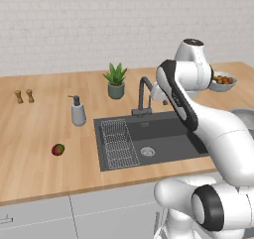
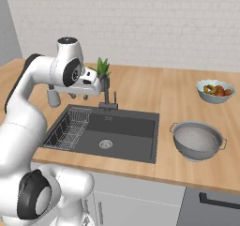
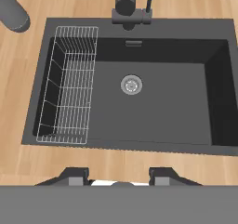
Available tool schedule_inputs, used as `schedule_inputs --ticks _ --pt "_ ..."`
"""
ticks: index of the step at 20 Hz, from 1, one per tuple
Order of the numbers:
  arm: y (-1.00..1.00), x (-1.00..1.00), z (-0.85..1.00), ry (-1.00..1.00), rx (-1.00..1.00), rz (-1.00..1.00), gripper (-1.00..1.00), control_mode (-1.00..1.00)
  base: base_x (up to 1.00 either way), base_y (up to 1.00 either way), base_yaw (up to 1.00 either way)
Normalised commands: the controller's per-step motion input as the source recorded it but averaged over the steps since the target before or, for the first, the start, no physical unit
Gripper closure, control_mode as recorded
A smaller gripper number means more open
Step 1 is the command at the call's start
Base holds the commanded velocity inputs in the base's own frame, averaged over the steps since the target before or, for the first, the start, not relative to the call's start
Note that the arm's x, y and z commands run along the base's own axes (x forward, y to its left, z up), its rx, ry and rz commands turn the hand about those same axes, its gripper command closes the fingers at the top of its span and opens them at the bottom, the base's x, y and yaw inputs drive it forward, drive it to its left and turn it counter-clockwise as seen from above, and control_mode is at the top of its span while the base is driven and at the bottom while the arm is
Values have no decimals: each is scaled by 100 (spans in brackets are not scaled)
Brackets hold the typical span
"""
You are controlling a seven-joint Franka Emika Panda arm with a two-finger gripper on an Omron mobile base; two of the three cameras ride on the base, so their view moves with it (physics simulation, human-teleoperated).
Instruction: Put the colander in the sink, put the mango in the colander, and turn on the sink faucet and pour water over the colander.
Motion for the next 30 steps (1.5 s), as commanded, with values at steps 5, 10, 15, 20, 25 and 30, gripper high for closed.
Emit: schedule_inputs --ticks 5,10,15,20,25,30 --pt "-11 -25 0 -3 0 0 -100 -100 0 0 0" --pt "-76 -28 0 -2 0 0 -100 -100 0 0 0" --pt "-100 -4 -6 1 0 0 -100 -100 0 0 0" --pt "-100 0 -18 8 0 -1 -100 -100 0 0 0" --pt "-96 0 -42 11 -3 -2 -100 -100 0 0 0" --pt "-69 0 -61 4 -6 0 -100 -100 0 0 0"
